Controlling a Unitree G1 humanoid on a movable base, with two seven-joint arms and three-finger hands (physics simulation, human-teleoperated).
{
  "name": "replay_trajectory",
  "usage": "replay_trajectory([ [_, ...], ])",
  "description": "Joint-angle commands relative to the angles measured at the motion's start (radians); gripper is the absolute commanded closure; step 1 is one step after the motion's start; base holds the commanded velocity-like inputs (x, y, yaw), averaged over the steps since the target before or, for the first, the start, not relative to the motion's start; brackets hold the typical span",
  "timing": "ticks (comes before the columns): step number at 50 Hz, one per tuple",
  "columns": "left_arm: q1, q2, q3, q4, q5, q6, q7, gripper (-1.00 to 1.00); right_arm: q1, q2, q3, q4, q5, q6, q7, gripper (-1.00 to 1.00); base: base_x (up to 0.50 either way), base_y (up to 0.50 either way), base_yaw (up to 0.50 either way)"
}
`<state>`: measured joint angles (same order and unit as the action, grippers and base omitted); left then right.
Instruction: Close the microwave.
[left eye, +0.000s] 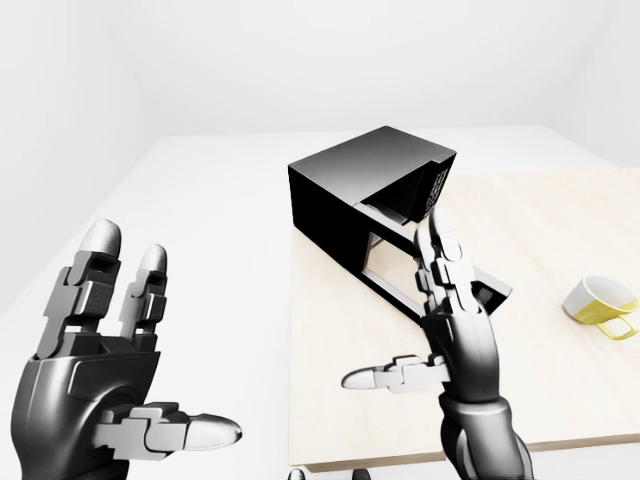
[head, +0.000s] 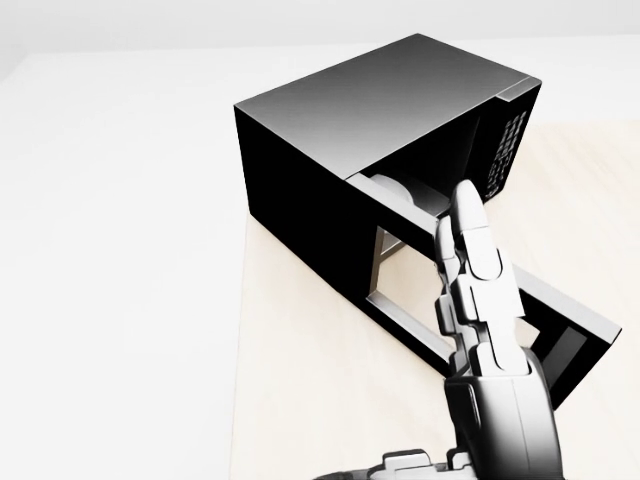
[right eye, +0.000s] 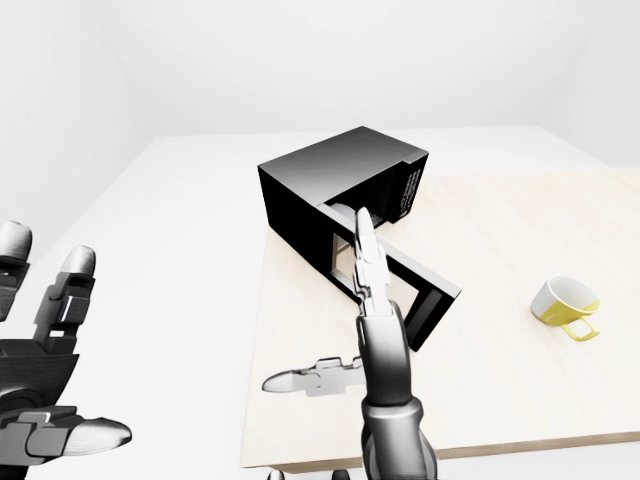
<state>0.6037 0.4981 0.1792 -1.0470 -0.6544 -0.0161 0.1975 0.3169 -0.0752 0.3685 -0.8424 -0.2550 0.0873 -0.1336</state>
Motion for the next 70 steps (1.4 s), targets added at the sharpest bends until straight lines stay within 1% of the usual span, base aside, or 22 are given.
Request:
replay_trajectory([
  [1,-0.009,-0.014,-0.002,0.000,0.010,0.014,-0.007,-1.00,-0.007,-0.023,-0.008,0.139,0.059,0.000,-0.038,-1.00,0.00,0.00,0.00],
  [4,-0.013,-0.018,-0.002,0.000,0.011,0.021,-0.009,-1.00,-0.013,-0.017,-0.012,0.188,0.061,0.000,-0.036,-1.00,0.00,0.00,0.00],
  [8,-0.024,-0.031,0.000,0.000,0.015,0.038,-0.015,-1.00,-0.024,-0.007,-0.025,0.250,0.063,0.000,-0.031,-1.00,0.00,0.00,0.00],
  [17,-0.027,-0.032,0.000,0.000,0.015,0.044,-0.016,-1.00,-0.078,0.031,-0.091,0.468,0.072,-0.003,-0.007,-1.00,0.00,0.00,0.00],
  [20,-0.032,-0.034,0.003,0.000,0.011,0.051,-0.016,-1.00,-0.089,0.044,-0.107,0.507,0.071,-0.020,0.003,-1.00,0.00,0.00,0.00],
  [25,-0.035,-0.031,0.004,0.000,0.009,0.053,-0.014,-1.00,-0.123,0.062,-0.137,0.604,0.076,-0.059,0.015,-1.00,0.00,0.00,0.00],
  [29,-0.039,-0.038,-0.001,0.000,0.016,0.060,-0.016,-1.00,-0.134,0.072,-0.153,0.644,0.075,-0.077,0.022,-1.00,0.00,0.00,0.00],
  [34,-0.037,-0.039,-0.004,0.000,0.019,0.057,-0.018,-1.00,-0.158,0.081,-0.179,0.716,0.080,-0.112,0.026,-1.00,0.00,0.00,0.00],
  [37,-0.036,-0.038,-0.006,0.000,0.021,0.054,-0.017,-1.00,-0.165,0.085,-0.189,0.737,0.080,-0.122,0.028,-1.00,0.00,0.00,0.00],
  [39,-0.039,-0.041,-0.007,0.000,0.023,0.059,-0.018,-1.00,-0.176,0.088,-0.201,0.757,0.085,-0.130,0.029,-1.00,0.00,0.00,0.00],
  [42,-0.041,-0.046,-0.009,0.000,0.028,0.063,-0.021,-1.00,-0.189,0.093,-0.214,0.802,0.090,-0.154,0.030,-1.00,0.00,0.00,0.00],
  [44,-0.046,-0.053,-0.010,0.000,0.032,0.070,-0.023,-1.00,-0.192,0.096,-0.216,0.810,0.088,-0.159,0.029,-1.00,0.00,0.00,0.00],
  [49,-0.041,-0.054,-0.011,0.000,0.033,0.065,-0.027,-1.00,-0.214,0.100,-0.230,0.850,0.092,-0.175,0.025,-1.00,0.00,0.00,0.00],
  [54,-0.046,-0.061,-0.013,0.000,0.039,0.073,-0.031,-1.00,-0.247,0.102,-0.250,0.886,0.096,-0.175,0.027,-1.00,0.00,0.00,0.00],
  [55,-0.050,-0.068,-0.016,0.000,0.045,0.080,-0.033,-1.00,-0.271,0.101,-0.263,0.896,0.100,-0.175,0.027,-1.00,0.00,0.00,0.00],
  [57,-0.049,-0.073,-0.019,0.000,0.051,0.081,-0.038,-1.00,-0.298,0.101,-0.275,0.899,0.100,-0.158,0.028,-1.00,0.00,0.00,0.00],
  [59,-0.049,-0.074,-0.020,0.000,0.052,0.081,-0.040,-1.00,-0.322,0.101,-0.285,0.916,0.099,-0.154,0.028,-1.00,0.00,0.00,0.00],
  [66,-0.056,-0.090,-0.032,0.000,0.069,0.096,-0.049,-1.00,-0.442,0.083,-0.341,1.033,0.106,-0.162,0.026,-1.00,0.00,0.00,0.00],
  [67,-0.057,-0.091,-0.035,0.000,0.072,0.097,-0.050,-1.00,-0.451,0.081,-0.342,1.028,0.100,-0.147,0.026,-1.00,0.00,0.00,0.00],
  [68,-0.058,-0.095,-0.039,0.000,0.077,0.099,-0.051,-1.00,-0.460,0.079,-0.344,1.033,0.096,-0.143,0.026,-1.00,0.00,0.00,0.00],
  [69,-0.059,-0.097,-0.041,0.000,0.080,0.100,-0.052,-1.00,-0.465,0.079,-0.345,1.038,0.095,-0.144,0.026,-1.00,0.00,0.00,0.00],
  [70,-0.054,-0.096,-0.045,0.000,0.084,0.095,-0.053,-1.00,-0.484,0.076,-0.349,1.067,0.093,-0.152,0.025,-1.00,0.00,0.00,0.00],
])
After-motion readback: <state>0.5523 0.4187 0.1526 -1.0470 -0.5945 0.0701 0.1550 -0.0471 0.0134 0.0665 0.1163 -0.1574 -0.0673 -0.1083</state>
